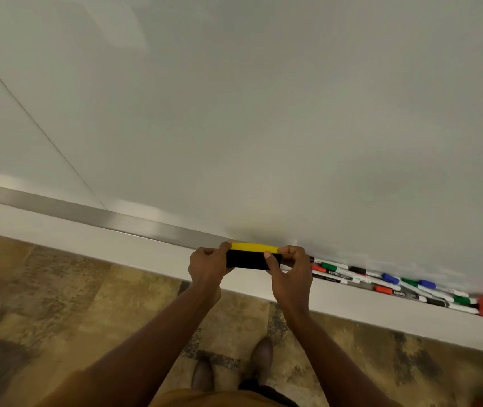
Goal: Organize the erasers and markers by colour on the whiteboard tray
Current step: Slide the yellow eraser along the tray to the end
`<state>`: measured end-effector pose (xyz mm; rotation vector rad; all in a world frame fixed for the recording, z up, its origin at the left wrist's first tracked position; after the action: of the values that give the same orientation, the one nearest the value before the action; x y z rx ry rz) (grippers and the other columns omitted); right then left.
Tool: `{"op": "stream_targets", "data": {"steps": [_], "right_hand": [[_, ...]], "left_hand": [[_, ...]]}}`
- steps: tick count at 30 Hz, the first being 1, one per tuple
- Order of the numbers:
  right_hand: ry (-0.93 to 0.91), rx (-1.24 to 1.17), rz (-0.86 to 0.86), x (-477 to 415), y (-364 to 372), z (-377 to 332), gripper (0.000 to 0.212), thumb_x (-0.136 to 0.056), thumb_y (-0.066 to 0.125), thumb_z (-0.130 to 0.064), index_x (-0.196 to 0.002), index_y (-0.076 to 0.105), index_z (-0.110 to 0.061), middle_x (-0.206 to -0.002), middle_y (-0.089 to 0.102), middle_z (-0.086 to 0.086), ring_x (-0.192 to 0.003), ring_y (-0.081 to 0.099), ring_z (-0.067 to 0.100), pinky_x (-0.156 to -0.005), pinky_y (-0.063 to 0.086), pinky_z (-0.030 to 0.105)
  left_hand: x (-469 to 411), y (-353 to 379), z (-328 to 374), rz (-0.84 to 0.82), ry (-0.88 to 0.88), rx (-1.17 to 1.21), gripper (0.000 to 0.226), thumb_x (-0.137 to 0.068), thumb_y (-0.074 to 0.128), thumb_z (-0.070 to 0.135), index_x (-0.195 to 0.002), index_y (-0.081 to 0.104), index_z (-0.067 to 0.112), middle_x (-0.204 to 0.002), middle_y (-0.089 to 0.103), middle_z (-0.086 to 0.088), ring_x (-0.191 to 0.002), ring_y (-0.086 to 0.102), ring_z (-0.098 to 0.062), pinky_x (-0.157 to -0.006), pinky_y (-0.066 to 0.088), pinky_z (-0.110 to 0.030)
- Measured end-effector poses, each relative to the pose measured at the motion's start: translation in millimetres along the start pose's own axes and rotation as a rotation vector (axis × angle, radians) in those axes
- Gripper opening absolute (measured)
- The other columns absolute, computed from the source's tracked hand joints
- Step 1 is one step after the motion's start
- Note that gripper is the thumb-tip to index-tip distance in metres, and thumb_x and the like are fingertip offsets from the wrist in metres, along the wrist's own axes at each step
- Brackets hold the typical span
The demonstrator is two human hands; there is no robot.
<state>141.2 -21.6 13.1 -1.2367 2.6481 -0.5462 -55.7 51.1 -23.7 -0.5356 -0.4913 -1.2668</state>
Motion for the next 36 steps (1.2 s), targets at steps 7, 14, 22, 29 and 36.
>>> {"op": "stream_targets", "data": {"steps": [7, 14, 22, 29, 36], "right_hand": [[0.355, -0.364, -0.151, -21.9, 15.5, 29.2, 0.029, -0.088, 0.082, -0.023, -0.102, 0.062, -0.008, -0.098, 0.068, 0.01, -0.097, 0.072, 0.028, -0.081, 0.065, 0.046], [0.458, -0.417, -0.455, -17.6, 39.1, 38.2, 0.029, -0.085, 0.085, -0.02, -0.105, 0.076, -0.002, -0.099, 0.08, 0.012, -0.09, 0.079, 0.026, -0.093, 0.061, 0.045], [0.268, -0.286, -0.446, 8.9, 80.6, 8.6, 0.032, -0.078, 0.091, -0.018, -0.104, 0.074, -0.026, -0.1, 0.078, -0.002, -0.095, 0.075, 0.017, -0.082, 0.061, 0.034], [0.137, -0.146, -0.402, 13.6, 135.6, -19.5, 0.053, -0.072, 0.094, -0.012, -0.116, 0.067, -0.023, -0.108, 0.077, -0.006, -0.095, 0.074, 0.006, -0.087, 0.061, 0.034], [0.025, 0.032, -0.362, 4.7, 190.0, -34.4, 0.056, -0.068, 0.095, -0.012, -0.117, 0.068, -0.02, -0.105, 0.076, 0.001, -0.094, 0.073, 0.017, -0.089, 0.06, 0.042]], "left_hand": [[0.7, -9.8, -1.3, -0.016, 0.073, 0.263, 0.036, -0.084, 0.09, 0.019, -0.094, 0.067, -0.008, -0.097, 0.077, -0.023, -0.096, 0.081, -0.033, -0.087, 0.068, -0.047], [1.6, -36.0, -3.7, 0.049, 0.175, 0.271, 0.025, -0.086, 0.088, 0.013, -0.089, 0.071, -0.005, -0.101, 0.075, -0.033, -0.094, 0.08, -0.04, -0.085, 0.068, -0.045], [-19.4, -86.3, 1.6, 0.168, 0.26, 0.075, 0.023, -0.093, 0.08, 0.027, -0.105, 0.079, 0.007, -0.097, 0.082, -0.011, -0.09, 0.082, -0.024, -0.091, 0.067, -0.047], [-44.8, -129.0, 39.7, 0.237, 0.329, -0.194, 0.054, -0.082, 0.089, 0.049, -0.121, 0.076, 0.014, -0.112, 0.076, 0.0, -0.096, 0.075, -0.015, -0.087, 0.064, -0.041], [-86.0, -155.6, 77.3, 0.173, 0.369, -0.267, 0.044, -0.077, 0.094, 0.042, -0.109, 0.08, 0.015, -0.093, 0.077, 0.002, -0.09, 0.073, -0.015, -0.078, 0.06, -0.031]]}}
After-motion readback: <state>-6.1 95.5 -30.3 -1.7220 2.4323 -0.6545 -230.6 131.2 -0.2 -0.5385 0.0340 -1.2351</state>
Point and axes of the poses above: each hand's wrist, its own x-axis away from the middle knuckle, its own y-axis out of the palm, z = x × y, the point moved 5 cm from there along -x, towards the middle knuckle
